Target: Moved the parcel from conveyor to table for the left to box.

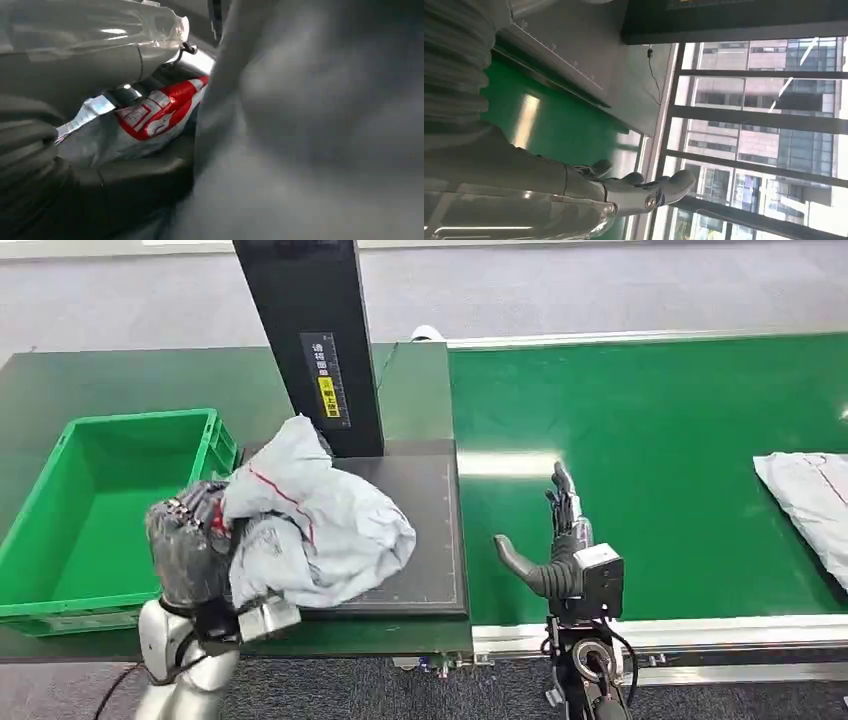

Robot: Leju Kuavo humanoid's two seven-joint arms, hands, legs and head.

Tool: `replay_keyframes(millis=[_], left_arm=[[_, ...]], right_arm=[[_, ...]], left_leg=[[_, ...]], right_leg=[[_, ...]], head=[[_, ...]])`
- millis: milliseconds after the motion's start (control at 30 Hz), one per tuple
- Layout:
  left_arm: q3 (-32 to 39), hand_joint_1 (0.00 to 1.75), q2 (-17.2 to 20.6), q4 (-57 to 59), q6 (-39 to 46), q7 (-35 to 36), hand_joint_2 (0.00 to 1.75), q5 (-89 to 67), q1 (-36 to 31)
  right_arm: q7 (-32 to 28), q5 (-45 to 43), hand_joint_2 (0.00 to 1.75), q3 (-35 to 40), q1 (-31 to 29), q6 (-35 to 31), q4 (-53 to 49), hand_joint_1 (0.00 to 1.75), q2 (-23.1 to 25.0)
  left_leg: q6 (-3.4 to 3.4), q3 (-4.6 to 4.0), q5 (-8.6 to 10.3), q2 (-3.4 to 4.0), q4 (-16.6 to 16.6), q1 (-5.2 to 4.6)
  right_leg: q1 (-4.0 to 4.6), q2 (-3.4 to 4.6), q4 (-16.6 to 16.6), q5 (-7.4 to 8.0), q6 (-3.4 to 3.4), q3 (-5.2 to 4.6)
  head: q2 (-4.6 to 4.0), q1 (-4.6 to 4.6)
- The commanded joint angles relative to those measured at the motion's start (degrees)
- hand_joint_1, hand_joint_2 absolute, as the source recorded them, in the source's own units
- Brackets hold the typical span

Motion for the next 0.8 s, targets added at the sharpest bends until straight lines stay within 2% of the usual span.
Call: replay_keyframes(millis=[33, 200, 233, 367, 400, 667, 767, 800], left_arm=[[13.37, 1.75, 3.31, 29.4, 0.4, 14.17, 1.75, -10.07, -19.18], [24.6, 1.75, 3.18, 30.8, 0.4, 14.09, 1.75, -11.01, -19.65], [30.32, 1.75, 2.35, 30.81, 0.4, 10.72, 1.75, -10.77, -20.01], [43.18, 1.75, -0.88, 26.05, 0.4, 2.4, 1.75, -11.13, -19.77], [46.86, 1.75, -2.41, 22.68, 0.4, -2.44, 1.75, -8.61, -18.99], [46.86, 1.75, -2.41, 22.68, 0.4, -2.44, 1.75, -8.61, -18.99], [46.86, 1.75, -2.41, 22.68, 0.4, -2.44, 1.75, -8.61, -18.99], [51.75, 1.75, -4.72, 20.77, 0.4, -6.34, 1.75, -9.85, -19.64]], right_arm=[[0.99, 0.23, 1.75, 0.78, -0.5, -0.19, 1.09, 0.0, -1.47], [1.19, 0.31, 1.75, 0.73, 0.06, -0.2, 0.65, 0.0, -1.84], [1.33, 0.34, 1.75, 0.61, 0.52, -0.29, 0.32, 0.0, -1.94], [1.42, 0.34, 1.75, 0.31, 1.25, -0.4, -0.27, 0.0, -1.85], [1.47, 0.37, 1.75, 0.37, 1.26, -0.4, -0.22, 0.0, -1.7], [1.47, 0.37, 1.75, 0.37, 1.26, -0.4, -0.22, 0.0, -1.7], [1.47, 0.37, 1.75, 0.37, 1.26, -0.4, -0.22, 0.0, -1.7], [1.58, 0.43, 1.75, 0.5, 1.12, -0.41, -0.04, 0.0, -1.61]], left_leg=[[0.09, 0.05, 0.12, -0.24, -0.05, 0.04], [0.14, 0.14, 0.03, 0.0, -0.06, 0.04], [0.11, 0.09, 0.02, 0.02, -0.04, 0.02], [0.08, 0.03, -0.01, 0.15, -0.02, 0.05], [0.16, 0.12, -0.04, 0.11, -0.04, 0.07], [0.11, -0.05, 0.0, 0.14, 0.01, 0.04], [0.14, -0.06, 0.04, -0.1, -0.01, 0.07], [0.11, -0.07, 0.02, -0.09, 0.01, 0.06]], right_leg=[[0.08, -0.26, -0.05, 0.04, -0.21, 0.12], [0.11, -0.11, -0.08, 0.04, -0.25, 0.16], [0.07, -0.04, -0.03, 0.03, -0.2, 0.1], [0.1, 0.05, -0.02, 0.04, -0.21, -0.02], [0.15, 0.0, -0.07, 0.03, -0.32, 0.09], [0.1, 0.01, -0.03, 0.03, -0.22, -0.09], [0.13, -0.17, -0.06, 0.01, -0.27, -0.02], [0.12, -0.12, -0.04, 0.01, -0.23, -0.04]], head=[[0.0, 0.02], [0.0, 0.0], [0.0, 0.02], [0.0, 0.0], [0.0, 0.02], [0.0, 0.0], [0.0, 0.02], [0.0, 0.0]])
